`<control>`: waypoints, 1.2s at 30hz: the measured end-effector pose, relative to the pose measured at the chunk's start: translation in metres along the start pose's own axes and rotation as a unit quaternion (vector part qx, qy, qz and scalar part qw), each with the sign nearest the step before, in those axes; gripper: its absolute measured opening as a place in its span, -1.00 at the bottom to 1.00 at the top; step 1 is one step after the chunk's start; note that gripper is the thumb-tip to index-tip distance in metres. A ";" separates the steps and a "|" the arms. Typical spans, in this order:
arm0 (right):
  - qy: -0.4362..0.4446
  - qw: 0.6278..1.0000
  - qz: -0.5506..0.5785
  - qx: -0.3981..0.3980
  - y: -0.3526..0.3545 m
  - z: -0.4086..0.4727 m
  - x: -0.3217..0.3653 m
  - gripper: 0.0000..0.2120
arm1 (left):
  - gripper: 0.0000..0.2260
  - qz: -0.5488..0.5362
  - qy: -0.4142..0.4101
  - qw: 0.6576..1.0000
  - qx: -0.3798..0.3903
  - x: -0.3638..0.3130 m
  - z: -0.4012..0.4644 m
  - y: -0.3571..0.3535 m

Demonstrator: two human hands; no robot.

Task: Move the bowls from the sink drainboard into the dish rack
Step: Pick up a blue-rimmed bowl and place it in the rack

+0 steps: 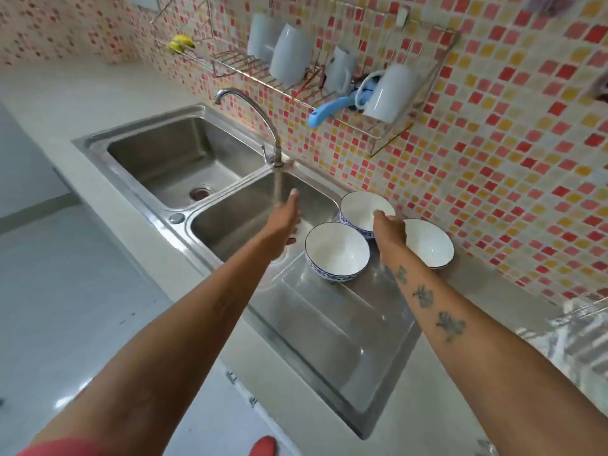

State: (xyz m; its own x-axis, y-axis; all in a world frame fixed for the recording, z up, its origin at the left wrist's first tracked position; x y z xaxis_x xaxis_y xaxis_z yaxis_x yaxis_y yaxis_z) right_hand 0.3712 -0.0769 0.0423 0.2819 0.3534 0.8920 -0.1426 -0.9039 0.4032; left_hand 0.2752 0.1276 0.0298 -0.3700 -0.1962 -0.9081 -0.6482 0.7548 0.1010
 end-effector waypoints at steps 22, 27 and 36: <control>-0.174 0.978 0.117 -0.003 -0.062 0.025 -0.093 -0.70 | -0.38 -0.129 0.137 0.982 0.003 0.098 0.063 -0.070; -0.198 0.973 0.119 0.009 -0.054 0.015 -0.095 -0.58 | -0.29 -0.141 0.157 0.978 -0.003 0.107 0.062 -0.069; -0.109 0.983 0.144 -0.023 0.000 -0.011 -0.045 -0.81 | -0.48 -0.185 0.133 0.974 0.009 0.052 -0.003 -0.068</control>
State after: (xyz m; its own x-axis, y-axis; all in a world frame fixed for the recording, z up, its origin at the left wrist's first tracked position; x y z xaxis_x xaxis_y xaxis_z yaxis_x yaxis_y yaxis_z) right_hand 0.3478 -0.0897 0.0041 0.4200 0.0203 0.9073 -0.2876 -0.9452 0.1543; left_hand 0.2976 0.0643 -0.0229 -0.2738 -0.6109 -0.7429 -0.7593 0.6114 -0.2229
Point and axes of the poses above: each hand's wrist, its own z-axis towards the middle knuckle, its own y-axis out of the back of the hand, x = y × z, the point moved 7 cm from there along z, towards the middle knuckle, and after that the axes turned 11 degrees about -x, right-handed, at the moved point
